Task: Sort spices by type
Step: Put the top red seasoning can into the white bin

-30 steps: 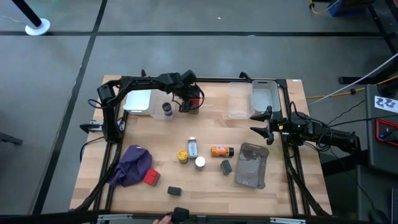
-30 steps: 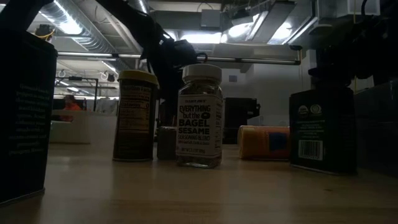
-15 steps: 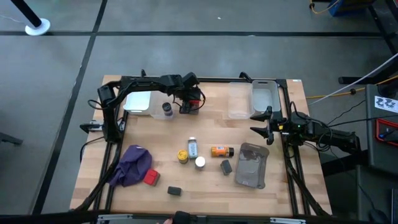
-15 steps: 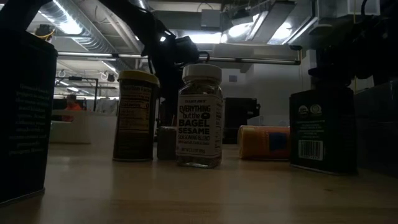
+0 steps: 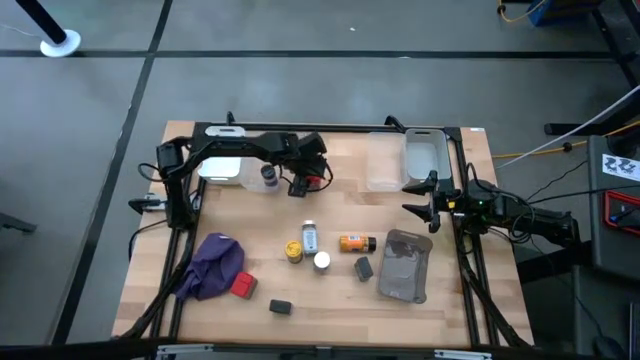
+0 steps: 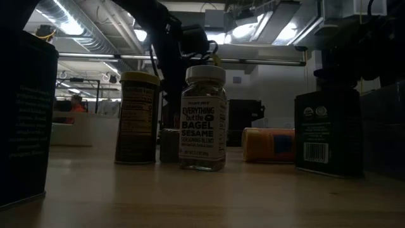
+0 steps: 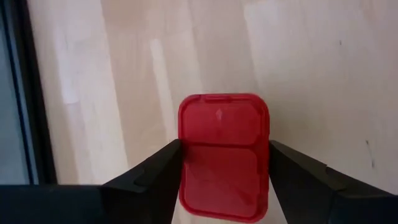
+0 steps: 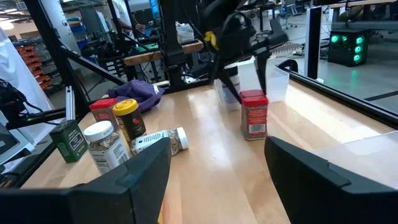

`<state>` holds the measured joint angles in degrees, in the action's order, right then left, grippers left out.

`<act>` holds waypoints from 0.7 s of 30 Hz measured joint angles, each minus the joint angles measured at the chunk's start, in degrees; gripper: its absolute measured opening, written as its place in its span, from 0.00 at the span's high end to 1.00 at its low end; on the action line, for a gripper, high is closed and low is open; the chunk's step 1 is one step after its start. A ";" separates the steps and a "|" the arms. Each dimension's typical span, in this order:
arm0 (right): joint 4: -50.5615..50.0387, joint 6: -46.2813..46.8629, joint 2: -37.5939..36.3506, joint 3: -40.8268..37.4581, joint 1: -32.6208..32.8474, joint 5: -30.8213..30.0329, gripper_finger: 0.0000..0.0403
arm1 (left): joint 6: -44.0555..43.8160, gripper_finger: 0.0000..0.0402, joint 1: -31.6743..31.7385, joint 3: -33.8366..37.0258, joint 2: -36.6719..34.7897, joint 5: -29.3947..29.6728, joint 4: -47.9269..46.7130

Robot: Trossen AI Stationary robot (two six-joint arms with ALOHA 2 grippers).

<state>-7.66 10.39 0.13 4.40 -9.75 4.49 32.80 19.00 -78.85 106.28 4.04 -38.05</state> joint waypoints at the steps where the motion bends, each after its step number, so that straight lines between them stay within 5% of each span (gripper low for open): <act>1: 0.02 0.00 0.01 0.00 0.01 0.00 0.36 | -0.07 0.47 -0.45 0.00 0.00 -0.07 -0.10; 13: 0.04 0.00 0.01 0.00 0.01 -0.01 0.36 | -0.67 0.47 -3.30 0.00 0.00 7.93 -0.19; 21: 0.04 0.00 0.01 0.00 -0.01 0.00 0.36 | -4.33 0.47 -3.28 -0.02 0.00 8.21 -0.01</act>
<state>-7.62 10.39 0.14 4.40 -9.76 4.49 28.47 15.73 -78.87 106.28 12.25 -38.06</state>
